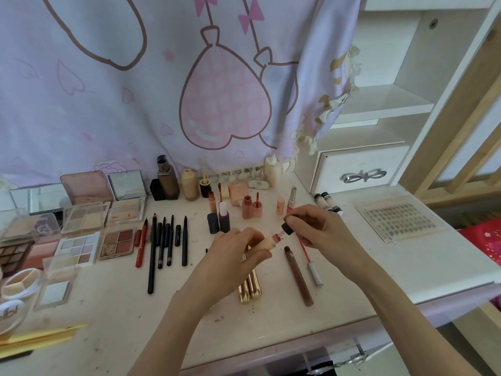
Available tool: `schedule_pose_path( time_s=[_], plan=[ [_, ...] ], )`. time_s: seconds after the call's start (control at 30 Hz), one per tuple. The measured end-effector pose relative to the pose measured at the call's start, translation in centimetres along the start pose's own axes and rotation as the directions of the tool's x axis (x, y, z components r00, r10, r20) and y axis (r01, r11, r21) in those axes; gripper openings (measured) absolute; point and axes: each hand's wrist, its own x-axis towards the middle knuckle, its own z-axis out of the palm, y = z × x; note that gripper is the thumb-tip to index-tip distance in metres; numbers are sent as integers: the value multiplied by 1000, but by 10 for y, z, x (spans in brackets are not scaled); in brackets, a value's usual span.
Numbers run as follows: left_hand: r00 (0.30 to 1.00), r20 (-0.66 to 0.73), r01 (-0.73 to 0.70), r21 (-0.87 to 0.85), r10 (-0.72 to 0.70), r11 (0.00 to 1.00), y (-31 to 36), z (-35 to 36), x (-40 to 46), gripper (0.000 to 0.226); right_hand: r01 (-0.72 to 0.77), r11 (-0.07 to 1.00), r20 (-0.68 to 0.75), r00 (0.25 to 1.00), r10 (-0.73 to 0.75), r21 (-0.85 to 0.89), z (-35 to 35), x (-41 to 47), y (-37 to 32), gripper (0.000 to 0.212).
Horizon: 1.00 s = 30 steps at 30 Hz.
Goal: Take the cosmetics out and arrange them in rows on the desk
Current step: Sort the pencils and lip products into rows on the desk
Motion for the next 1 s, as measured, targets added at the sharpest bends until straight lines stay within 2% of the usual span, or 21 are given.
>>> schedule_pose_path(
  time_s=[0.13, 0.27, 0.37, 0.43, 0.5, 0.63, 0.7, 0.77, 0.87, 0.93, 1.0],
  plan=[
    [996, -68, -46, 39, 49, 998, -2, 0, 0, 31, 12, 1000, -13, 1000, -12, -21, -3, 0, 0, 9],
    [996, -77, -38, 31, 41, 999, -6, 1, 1, 31, 2, 1000, -44, 999, -3, -16, -5, 1, 0, 10],
    [992, -128, -8, -20, 5, 1000, -10, 3, 2, 26, -5, 999, -96, 995, 8, 38, -8, 2, 1, 11],
    [978, -203, 32, -92, -50, 995, -12, 6, 3, 18, -27, 989, -156, 987, 49, 142, -9, 3, 5, 11],
    [956, -271, 72, -165, -116, 984, -11, 8, 5, 10, -94, 943, -153, 977, 150, 319, -9, 4, 10, 9],
    [914, -337, 122, -299, -224, 946, -6, 11, 13, 6, -239, 739, 11, 954, 299, 630, -8, 9, 18, 12],
    [908, -344, 130, -315, -241, 940, -5, 13, 18, 10, -275, 647, 78, 945, 317, 711, -6, 11, 21, 16],
    [906, -336, 146, -322, -257, 936, -5, 14, 23, 14, -297, 612, 107, 939, 327, 733, -3, 13, 24, 19],
    [896, -340, 170, -330, -285, 928, -5, 17, 29, 19, -297, 659, 102, 943, 317, 691, 2, 18, 28, 18],
    [889, -348, 183, -327, -298, 927, -5, 19, 33, 20, -279, 760, 60, 951, 303, 587, 6, 22, 30, 16],
    [887, -343, 202, -312, -309, 928, -7, 21, 38, 22, -239, 893, -37, 961, 273, 380, 11, 28, 33, 16]
  ],
)
